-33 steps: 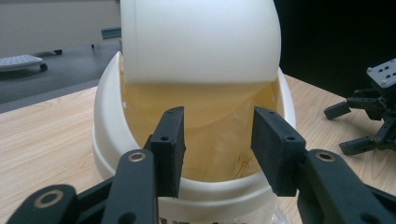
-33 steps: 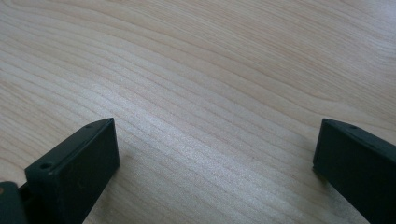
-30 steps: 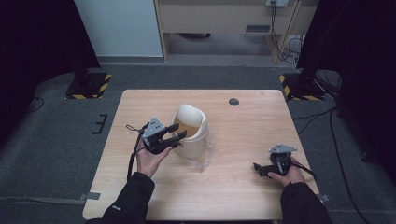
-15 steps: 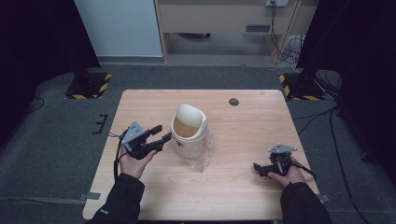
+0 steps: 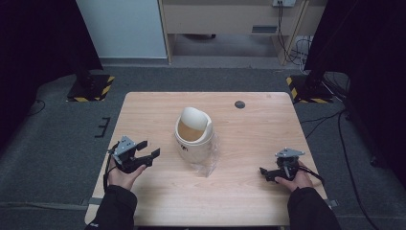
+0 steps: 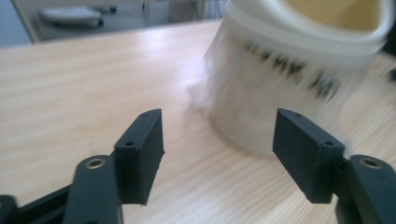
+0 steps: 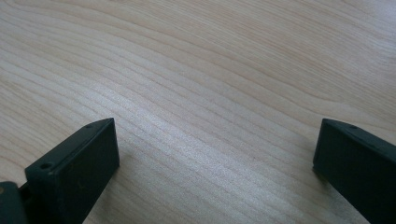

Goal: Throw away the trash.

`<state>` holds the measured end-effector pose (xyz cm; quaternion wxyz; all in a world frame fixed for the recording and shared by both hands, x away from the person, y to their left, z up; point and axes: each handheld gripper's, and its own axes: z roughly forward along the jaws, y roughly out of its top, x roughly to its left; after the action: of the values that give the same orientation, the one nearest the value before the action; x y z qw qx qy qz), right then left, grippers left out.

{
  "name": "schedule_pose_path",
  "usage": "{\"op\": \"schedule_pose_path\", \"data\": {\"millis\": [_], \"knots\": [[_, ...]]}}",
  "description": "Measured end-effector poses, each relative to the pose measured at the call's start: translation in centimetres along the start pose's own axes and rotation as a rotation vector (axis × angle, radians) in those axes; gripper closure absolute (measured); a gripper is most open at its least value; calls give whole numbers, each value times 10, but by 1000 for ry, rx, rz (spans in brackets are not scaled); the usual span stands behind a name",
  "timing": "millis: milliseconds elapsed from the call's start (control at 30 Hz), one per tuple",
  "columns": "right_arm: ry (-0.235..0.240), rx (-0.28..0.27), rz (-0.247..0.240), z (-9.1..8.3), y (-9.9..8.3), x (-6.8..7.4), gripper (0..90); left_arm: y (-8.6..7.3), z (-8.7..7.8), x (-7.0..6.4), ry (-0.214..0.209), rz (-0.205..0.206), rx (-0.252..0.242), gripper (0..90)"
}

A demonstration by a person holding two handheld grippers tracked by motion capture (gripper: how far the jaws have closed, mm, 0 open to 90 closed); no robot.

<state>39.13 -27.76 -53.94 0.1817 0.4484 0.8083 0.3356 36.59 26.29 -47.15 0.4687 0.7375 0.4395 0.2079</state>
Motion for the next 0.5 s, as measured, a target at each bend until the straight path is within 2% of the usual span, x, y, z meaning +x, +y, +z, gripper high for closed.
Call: {"op": "schedule_pose_path", "data": {"millis": [67,200,300,400,467,500], "knots": [[0,0,0,0,0,0,5,-7,3,5,18,-15,41,289],[0,0,0,0,0,0,5,-19,11,13,63,-4,133,240],[0,0,0,0,0,0,5,-26,17,16,79,-2,196,210],[0,0,0,0,0,0,5,-33,22,18,77,-19,243,185],[0,0,0,0,0,0,5,-36,25,20,76,-17,278,158],[0,0,0,0,0,0,5,-36,25,20,76,-17,278,150]]}}
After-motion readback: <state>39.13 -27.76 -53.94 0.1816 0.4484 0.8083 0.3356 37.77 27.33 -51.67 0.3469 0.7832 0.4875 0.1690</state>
